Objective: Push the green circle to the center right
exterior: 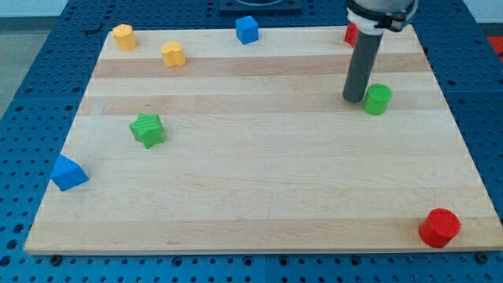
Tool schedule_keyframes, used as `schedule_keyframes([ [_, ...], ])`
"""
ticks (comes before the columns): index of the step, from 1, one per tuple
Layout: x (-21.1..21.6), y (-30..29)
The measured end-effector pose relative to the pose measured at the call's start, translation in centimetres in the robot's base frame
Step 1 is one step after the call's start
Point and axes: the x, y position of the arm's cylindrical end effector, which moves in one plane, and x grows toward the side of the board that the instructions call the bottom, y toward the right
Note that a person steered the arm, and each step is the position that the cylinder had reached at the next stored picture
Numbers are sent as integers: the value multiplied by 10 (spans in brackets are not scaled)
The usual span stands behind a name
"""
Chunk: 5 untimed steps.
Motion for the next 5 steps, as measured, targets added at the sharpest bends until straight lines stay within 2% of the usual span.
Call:
schedule_keyframes([
  [5, 0, 43],
])
